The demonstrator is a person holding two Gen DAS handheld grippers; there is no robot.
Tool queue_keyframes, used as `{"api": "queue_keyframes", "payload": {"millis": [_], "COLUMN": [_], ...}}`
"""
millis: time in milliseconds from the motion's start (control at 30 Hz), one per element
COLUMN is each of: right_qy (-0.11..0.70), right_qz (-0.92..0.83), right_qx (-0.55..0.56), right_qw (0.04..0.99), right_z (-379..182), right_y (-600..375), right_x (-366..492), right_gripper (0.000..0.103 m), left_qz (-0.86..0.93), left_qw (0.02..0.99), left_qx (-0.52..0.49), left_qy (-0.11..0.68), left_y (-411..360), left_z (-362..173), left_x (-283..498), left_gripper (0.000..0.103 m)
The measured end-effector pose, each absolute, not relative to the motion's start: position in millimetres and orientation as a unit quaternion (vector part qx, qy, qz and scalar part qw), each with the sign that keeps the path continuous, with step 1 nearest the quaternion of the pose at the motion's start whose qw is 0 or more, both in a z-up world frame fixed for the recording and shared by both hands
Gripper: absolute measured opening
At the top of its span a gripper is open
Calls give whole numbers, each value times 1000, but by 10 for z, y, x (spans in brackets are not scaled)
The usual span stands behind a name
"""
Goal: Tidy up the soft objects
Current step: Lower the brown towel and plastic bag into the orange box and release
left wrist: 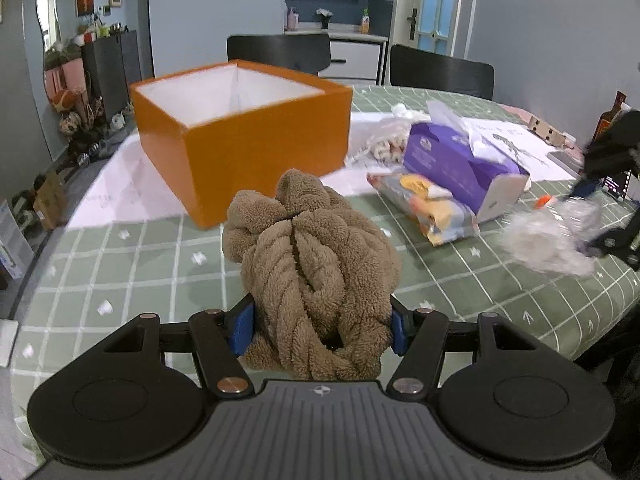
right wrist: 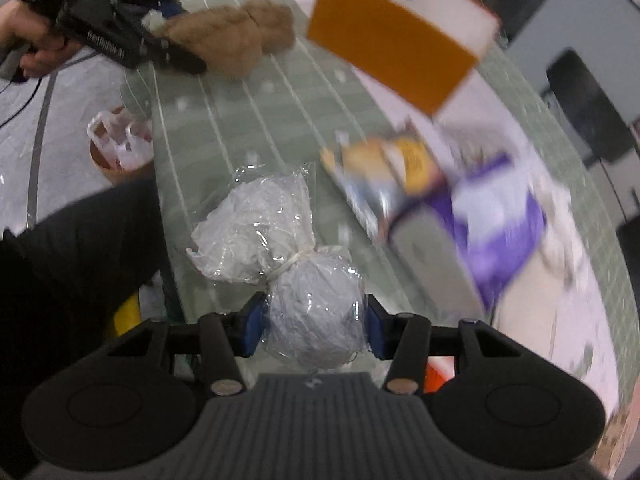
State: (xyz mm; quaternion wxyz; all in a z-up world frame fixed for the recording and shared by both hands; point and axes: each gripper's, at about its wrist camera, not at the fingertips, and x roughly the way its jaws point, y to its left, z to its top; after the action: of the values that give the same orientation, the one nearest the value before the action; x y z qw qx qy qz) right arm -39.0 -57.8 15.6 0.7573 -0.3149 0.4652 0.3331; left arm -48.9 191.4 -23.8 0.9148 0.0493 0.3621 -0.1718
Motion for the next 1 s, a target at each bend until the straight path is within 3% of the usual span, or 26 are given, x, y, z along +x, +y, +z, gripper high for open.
{"api": "queue_keyframes", "payload": {"millis": [567,1000], "right_qy": [361,266], "right_qz": [320,266], "right_qx": [-280,-250], "right_qw": [830,892], "right_z": [952,2087], "right_y": [121,495], "right_x": [965,1795], "right_gripper": [50,50], "left_qz": [-164,-140], "left_qw": [931,946], "left_qx": [109,141], "left_qy": [307,256], "left_y": [2021,1941], "left_z": [595,1342], "left_x": [273,1051], "left_gripper": [72,72]}}
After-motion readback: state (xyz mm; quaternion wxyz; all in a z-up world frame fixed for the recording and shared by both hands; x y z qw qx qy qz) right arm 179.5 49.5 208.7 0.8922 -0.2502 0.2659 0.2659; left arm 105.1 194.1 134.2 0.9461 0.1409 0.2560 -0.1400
